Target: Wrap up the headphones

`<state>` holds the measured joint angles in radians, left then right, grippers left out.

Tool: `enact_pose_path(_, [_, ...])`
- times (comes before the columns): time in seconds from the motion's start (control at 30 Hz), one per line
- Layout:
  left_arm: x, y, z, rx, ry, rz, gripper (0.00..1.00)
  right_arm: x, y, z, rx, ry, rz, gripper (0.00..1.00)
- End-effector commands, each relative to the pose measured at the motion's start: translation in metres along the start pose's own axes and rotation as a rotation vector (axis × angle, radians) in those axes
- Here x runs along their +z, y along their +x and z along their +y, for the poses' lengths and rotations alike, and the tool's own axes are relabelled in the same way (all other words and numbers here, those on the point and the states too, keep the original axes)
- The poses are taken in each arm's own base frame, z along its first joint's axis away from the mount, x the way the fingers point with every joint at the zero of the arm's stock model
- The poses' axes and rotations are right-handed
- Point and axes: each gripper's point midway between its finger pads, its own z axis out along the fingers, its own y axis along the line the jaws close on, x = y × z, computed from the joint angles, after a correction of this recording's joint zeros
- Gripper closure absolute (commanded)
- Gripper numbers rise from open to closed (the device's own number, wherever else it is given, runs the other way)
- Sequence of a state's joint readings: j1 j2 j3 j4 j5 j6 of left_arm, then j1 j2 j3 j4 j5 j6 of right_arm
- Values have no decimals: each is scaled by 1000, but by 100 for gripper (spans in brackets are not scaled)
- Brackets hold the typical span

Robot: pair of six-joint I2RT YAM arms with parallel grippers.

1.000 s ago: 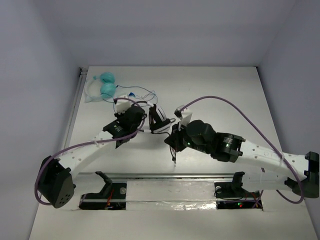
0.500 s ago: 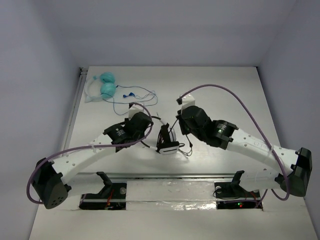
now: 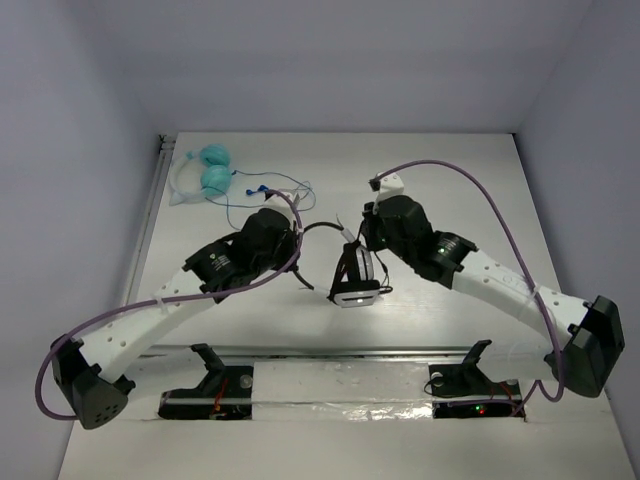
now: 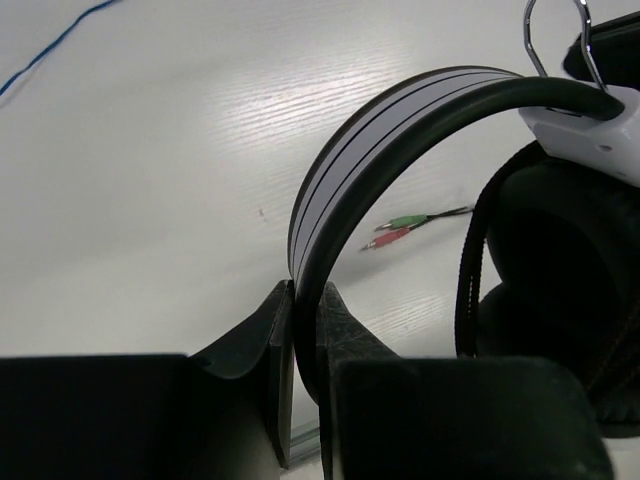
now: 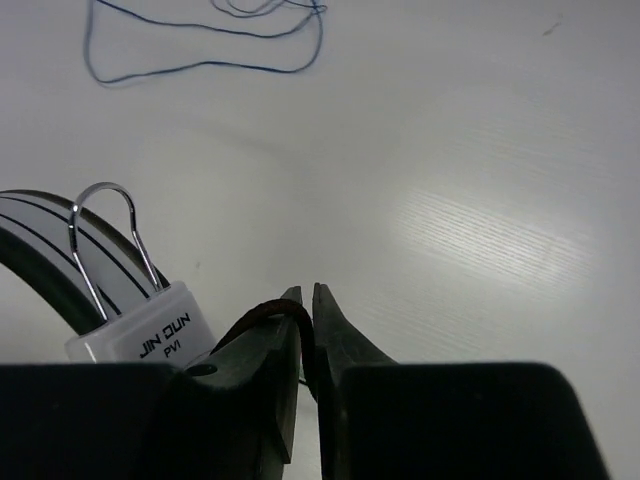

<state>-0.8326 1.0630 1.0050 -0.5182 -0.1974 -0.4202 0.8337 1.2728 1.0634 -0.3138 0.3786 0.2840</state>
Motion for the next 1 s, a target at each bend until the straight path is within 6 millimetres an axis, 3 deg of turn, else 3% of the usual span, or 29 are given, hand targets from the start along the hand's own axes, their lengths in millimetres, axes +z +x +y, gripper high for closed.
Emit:
enact_pose_path(0.0, [-45,-49,-43,-33,239,-144,100,-1,-45,1,173,-152,-174,84])
enact_pose_path(0.03, [-49,-52,-48,-37,265,-151,100,4,-28,0,201,-187,-152,84])
enact_pose_path(0.1, [-57,-64,-53,-48,302,-185,100,2,-38,7,242,-304,-220,81])
enact_pose_path(0.17, [-64,-70,-62,-51,347,-196,100,7,-22,12,278,-372,-195,80])
enact_pose_path(0.43, [-91,-98,-91,-70,507,-263,100,17,-19,31,297,-553,-277,62])
enact_pose_path(0.67, [-101,-123,-90,-107,501,-323,100,28,-7,39,319,-618,-270,54])
enact_pose_path(0.83, [-111,-144,-85,-142,479,-384,100,23,4,43,361,-653,-247,57])
enact_pose_path(0.97, [-116,-156,-85,-168,477,-421,100,31,10,30,420,-562,-219,59])
